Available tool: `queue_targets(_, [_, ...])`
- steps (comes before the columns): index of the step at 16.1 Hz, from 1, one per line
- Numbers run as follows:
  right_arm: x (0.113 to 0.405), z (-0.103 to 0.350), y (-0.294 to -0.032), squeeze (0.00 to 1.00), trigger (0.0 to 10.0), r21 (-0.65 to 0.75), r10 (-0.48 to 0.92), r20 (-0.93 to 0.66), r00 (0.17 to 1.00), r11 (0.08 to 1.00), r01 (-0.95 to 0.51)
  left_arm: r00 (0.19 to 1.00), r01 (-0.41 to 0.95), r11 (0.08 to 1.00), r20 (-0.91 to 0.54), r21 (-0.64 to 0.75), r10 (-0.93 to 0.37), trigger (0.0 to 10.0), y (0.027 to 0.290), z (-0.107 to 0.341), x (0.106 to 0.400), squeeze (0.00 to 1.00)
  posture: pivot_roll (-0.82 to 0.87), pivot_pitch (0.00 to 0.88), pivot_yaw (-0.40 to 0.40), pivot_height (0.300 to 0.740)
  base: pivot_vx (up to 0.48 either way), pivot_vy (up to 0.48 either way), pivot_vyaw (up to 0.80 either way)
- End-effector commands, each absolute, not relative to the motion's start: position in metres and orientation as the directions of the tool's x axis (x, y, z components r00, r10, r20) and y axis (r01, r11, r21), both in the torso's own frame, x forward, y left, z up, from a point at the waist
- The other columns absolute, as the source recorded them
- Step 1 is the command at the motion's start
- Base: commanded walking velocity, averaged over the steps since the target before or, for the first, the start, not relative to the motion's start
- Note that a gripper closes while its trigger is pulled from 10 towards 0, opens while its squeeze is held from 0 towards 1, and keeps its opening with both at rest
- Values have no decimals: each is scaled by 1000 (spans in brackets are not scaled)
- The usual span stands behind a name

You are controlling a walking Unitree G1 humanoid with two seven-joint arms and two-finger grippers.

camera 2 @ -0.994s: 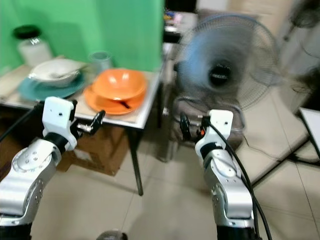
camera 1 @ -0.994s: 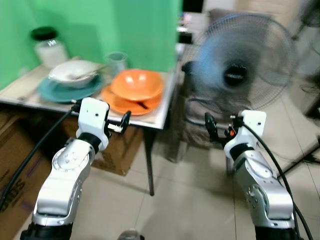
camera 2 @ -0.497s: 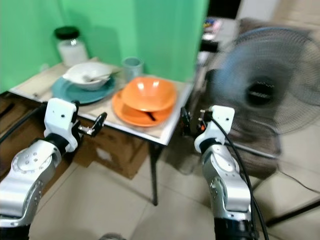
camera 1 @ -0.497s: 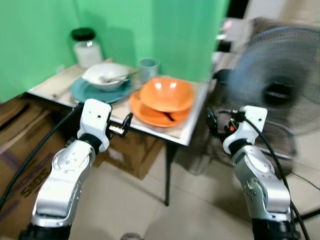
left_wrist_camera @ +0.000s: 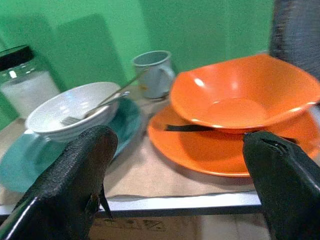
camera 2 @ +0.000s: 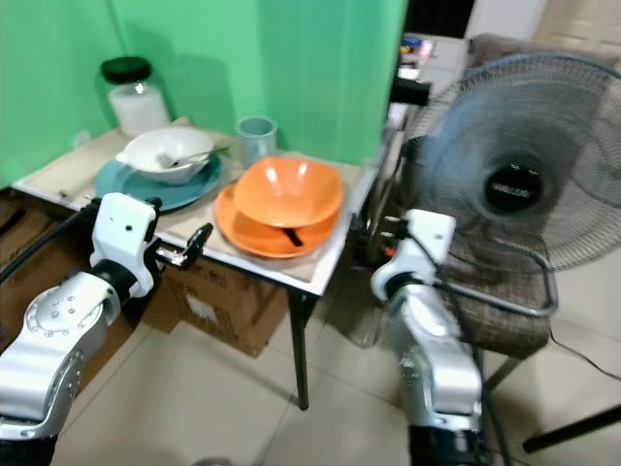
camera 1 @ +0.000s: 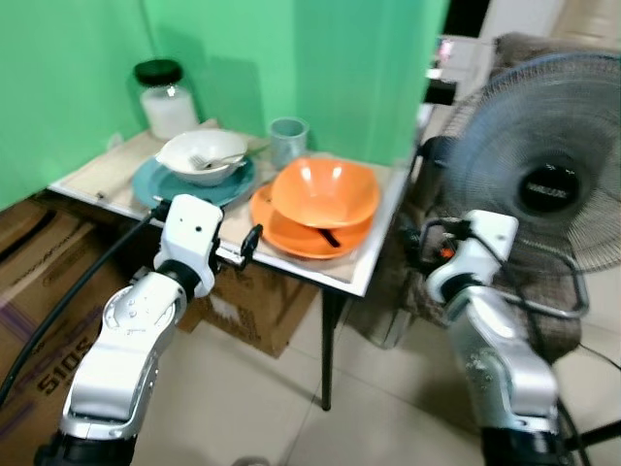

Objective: Setting the table

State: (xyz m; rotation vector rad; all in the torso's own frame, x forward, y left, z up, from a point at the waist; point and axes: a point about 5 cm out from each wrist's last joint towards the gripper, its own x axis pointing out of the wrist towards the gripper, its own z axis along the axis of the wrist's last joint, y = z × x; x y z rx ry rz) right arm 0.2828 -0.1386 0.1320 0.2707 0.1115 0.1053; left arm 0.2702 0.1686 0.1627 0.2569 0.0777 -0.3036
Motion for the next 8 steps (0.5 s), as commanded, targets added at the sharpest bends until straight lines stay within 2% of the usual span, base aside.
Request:
queue_targets(1, [284, 134, -142, 0, 10000, 270, 109, -96, 989, 959, -80, 951, 308, 920, -108, 243, -290, 10000, 168, 166, 273, 498, 181, 0, 10, 740, 247, 0, 0])
queue_targets(5, [285, 135, -138, 0, 10000, 267, 131, -98, 986, 958, -101, 950, 311, 919, -107, 243, -293, 10000, 168, 166, 273, 502, 180, 0, 10, 740, 249, 0, 0])
queue_targets(8, [286, 136, -142, 0, 10000, 245, 95, -100, 990, 967, -68, 948, 317, 917, -107, 242, -300, 10000, 167, 166, 274, 502, 170, 0, 20, 740, 250, 0, 690])
